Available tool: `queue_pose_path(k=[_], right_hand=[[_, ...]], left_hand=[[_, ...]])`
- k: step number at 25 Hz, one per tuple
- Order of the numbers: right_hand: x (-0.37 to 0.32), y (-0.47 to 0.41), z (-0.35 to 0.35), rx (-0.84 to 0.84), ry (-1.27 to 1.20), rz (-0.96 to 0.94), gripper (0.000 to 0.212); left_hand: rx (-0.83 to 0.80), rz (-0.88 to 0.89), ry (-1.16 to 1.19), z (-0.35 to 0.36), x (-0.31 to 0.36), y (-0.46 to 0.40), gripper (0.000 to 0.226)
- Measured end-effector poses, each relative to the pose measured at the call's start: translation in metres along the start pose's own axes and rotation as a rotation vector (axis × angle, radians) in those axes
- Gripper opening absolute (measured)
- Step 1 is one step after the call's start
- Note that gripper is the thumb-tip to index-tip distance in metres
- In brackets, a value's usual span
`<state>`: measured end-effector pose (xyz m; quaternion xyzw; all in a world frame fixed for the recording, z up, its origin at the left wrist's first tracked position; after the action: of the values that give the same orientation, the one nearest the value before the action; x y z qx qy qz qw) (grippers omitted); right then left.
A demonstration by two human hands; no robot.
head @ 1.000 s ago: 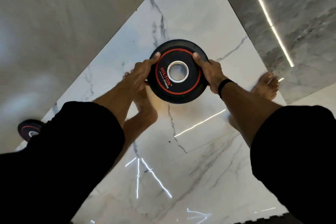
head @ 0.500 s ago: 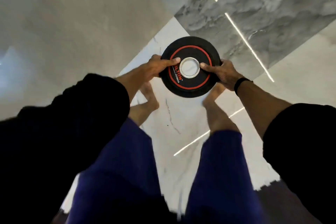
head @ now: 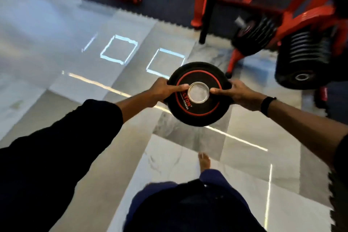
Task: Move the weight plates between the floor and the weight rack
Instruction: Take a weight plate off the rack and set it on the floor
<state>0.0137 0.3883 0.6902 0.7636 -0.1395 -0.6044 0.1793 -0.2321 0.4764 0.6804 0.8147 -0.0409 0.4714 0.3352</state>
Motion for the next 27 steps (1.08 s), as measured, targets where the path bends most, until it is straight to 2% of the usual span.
queue_pose_path(k=[2, 5, 8, 11, 17, 19, 22, 27], right_hand=[[-0.039, 0.038, -0.036, 0.089, -0.016, -0.109, 0.032], [-0.086, 0.098, -0.089, 0.284, 0.025, -0.287, 0.045], [-0.114, 0.155, -0.139, 0.485, 0.055, -0.416, 0.049], [-0.109, 0.195, -0.186, 0.630, 0.089, -0.436, 0.055], [-0.058, 0.232, -0.302, 0.733, 0.163, -0.376, 0.065], [-0.041, 0.237, -0.338, 0.750, 0.164, -0.345, 0.063], [-0.026, 0.237, -0.384, 0.757, 0.145, -0.281, 0.059], [-0.004, 0.209, -0.454, 0.756, 0.128, -0.245, 0.063]], left_hand=[[0.004, 0.173, -0.032, 0.001, 0.070, 0.011, 0.050], [-0.016, 0.445, -0.023, 0.017, 0.151, 0.029, 0.035], [0.017, 0.672, -0.088, 0.043, 0.232, 0.045, 0.055], [0.007, 0.818, -0.167, 0.089, 0.291, 0.046, 0.054], [-0.101, 0.916, -0.196, 0.216, 0.352, -0.014, 0.072], [-0.143, 0.947, -0.200, 0.254, 0.374, -0.029, 0.067], [-0.216, 0.957, -0.197, 0.294, 0.399, -0.045, 0.046], [-0.260, 0.926, -0.207, 0.338, 0.438, -0.104, 0.048]])
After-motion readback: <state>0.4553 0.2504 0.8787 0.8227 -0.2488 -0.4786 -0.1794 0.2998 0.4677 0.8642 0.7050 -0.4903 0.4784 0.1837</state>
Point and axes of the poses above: each hand's wrist, its own y-axis away from the middle knuckle, its own z-axis out of the palm, x = y × z, the point moved 3 cm from there along -y, towards the middle knuckle, and after that the axes turned 1 degree about -y, right-handed, at the moved point
